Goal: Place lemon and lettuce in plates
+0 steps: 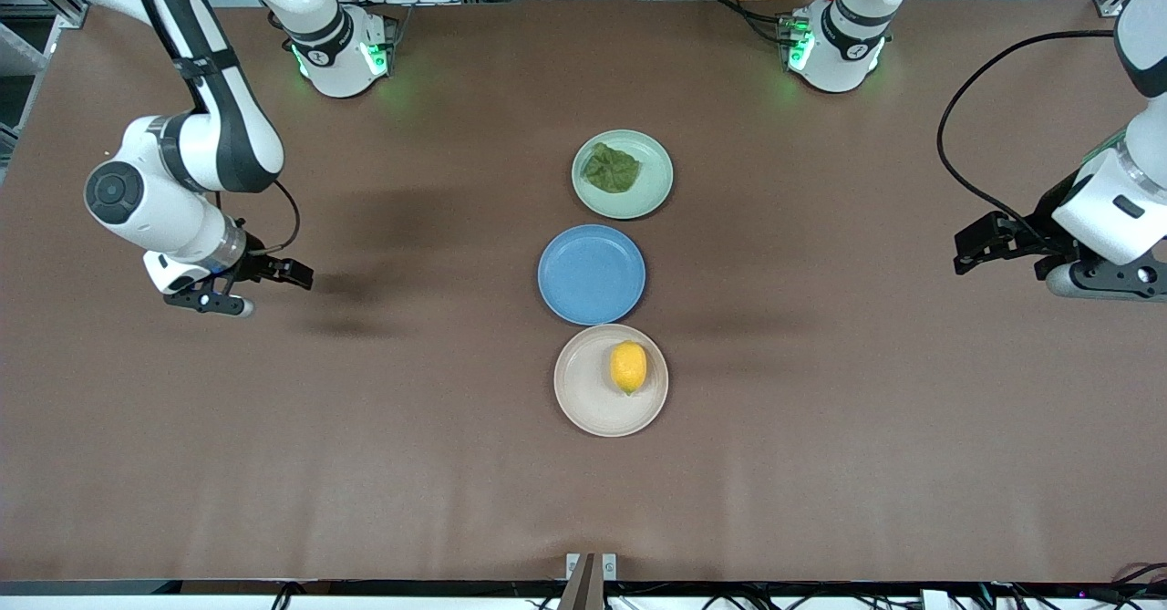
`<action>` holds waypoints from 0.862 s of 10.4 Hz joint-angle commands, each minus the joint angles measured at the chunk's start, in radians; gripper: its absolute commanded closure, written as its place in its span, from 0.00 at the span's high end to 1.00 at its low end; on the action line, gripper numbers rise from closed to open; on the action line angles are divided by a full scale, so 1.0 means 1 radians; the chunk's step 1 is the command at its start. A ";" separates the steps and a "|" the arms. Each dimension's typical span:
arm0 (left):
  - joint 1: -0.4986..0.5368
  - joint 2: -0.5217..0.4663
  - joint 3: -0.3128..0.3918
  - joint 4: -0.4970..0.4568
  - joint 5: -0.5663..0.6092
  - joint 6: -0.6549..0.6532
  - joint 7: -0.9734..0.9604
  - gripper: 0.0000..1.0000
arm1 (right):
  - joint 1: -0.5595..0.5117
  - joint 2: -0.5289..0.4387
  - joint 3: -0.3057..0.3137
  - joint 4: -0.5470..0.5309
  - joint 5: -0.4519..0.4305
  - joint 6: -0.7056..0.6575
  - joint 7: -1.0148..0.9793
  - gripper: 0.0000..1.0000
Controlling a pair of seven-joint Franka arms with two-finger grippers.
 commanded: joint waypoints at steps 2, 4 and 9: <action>0.009 -0.041 -0.011 0.003 -0.007 -0.041 0.007 1.00 | -0.019 -0.123 0.033 -0.007 -0.009 -0.047 -0.014 1.00; 0.009 -0.054 -0.008 0.003 -0.019 -0.048 0.007 1.00 | -0.016 -0.148 0.026 0.074 -0.007 -0.094 -0.057 1.00; 0.011 -0.054 -0.011 0.003 -0.015 -0.048 0.004 1.00 | 0.014 -0.192 0.021 0.384 -0.012 -0.422 -0.060 1.00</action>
